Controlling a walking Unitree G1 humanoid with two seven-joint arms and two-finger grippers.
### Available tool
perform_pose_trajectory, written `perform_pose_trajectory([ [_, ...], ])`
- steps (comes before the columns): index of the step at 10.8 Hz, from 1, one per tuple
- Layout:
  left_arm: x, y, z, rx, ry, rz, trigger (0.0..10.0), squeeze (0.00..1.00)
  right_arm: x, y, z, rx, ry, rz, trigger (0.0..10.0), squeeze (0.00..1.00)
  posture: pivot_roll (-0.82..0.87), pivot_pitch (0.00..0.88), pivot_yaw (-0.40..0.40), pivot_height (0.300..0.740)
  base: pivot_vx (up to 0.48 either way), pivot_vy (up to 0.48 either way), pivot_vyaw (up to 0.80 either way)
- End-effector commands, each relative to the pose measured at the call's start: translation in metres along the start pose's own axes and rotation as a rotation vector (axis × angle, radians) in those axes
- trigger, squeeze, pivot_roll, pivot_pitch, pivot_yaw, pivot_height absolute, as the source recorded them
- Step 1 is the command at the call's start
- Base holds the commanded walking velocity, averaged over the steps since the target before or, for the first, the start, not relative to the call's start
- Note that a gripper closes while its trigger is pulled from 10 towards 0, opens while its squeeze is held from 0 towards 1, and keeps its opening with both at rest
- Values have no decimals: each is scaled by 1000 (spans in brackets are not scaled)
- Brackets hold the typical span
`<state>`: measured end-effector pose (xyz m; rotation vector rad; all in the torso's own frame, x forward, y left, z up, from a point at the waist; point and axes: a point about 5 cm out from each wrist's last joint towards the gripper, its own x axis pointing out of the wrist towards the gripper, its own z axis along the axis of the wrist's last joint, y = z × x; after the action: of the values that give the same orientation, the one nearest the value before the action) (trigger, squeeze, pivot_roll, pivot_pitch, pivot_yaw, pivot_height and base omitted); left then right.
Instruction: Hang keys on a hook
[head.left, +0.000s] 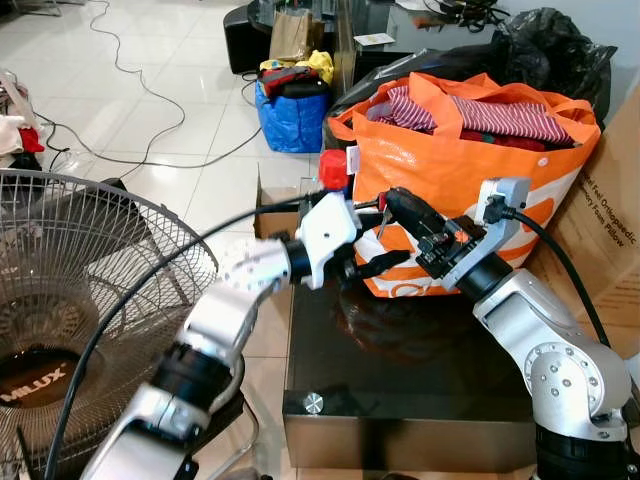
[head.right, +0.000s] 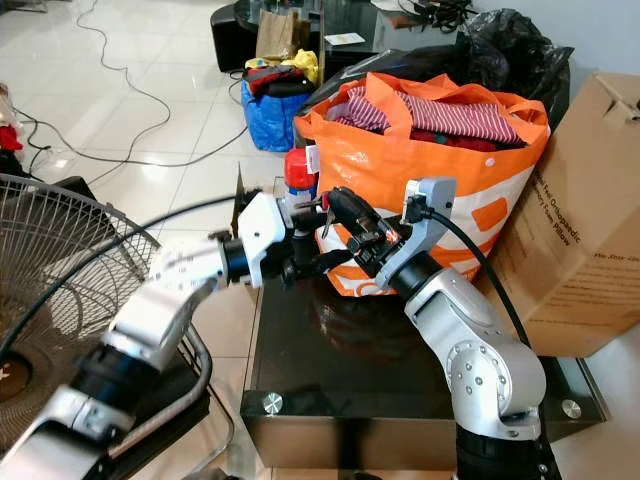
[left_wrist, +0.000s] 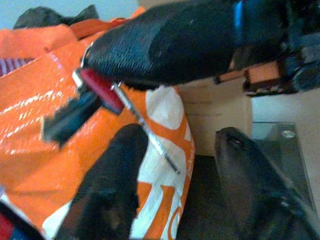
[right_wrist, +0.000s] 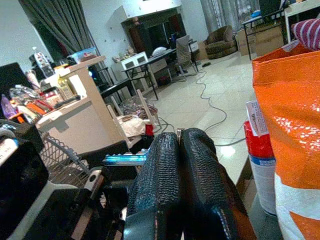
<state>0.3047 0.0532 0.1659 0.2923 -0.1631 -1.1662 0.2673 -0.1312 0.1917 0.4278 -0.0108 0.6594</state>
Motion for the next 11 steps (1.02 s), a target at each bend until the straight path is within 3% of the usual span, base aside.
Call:
perform_pose_trajectory([
  [1,0,0,2,9,11,27,6549,0,0,-3,5,1,-19,6,0,0,-58,0,-18,740,0,0,0],
  [2,-1,0,0,-2,16,58,10000,0,0,-5,5,16,-26,3,0,0,-58,0,-18,740,0,0,0],
  [4,-9,4,8,-54,-96,179,10000,0,0,-7,8,43,-42,11,0,0,-34,0,-59,740,0,0,0],
  [5,-14,1,14,-51,-132,183,10000,0,0,-9,6,43,-27,15,0,0,-30,0,-65,740,0,0,0],
  [10,-11,1,16,-27,-123,202,10000,0,1,-8,4,36,-11,31,0,0,-27,0,-67,740,0,0,0],
  [11,-9,2,16,-23,-125,194,2863,0,1,-7,2,36,-3,31,0,0,-28,0,-63,740,0,0,0],
])
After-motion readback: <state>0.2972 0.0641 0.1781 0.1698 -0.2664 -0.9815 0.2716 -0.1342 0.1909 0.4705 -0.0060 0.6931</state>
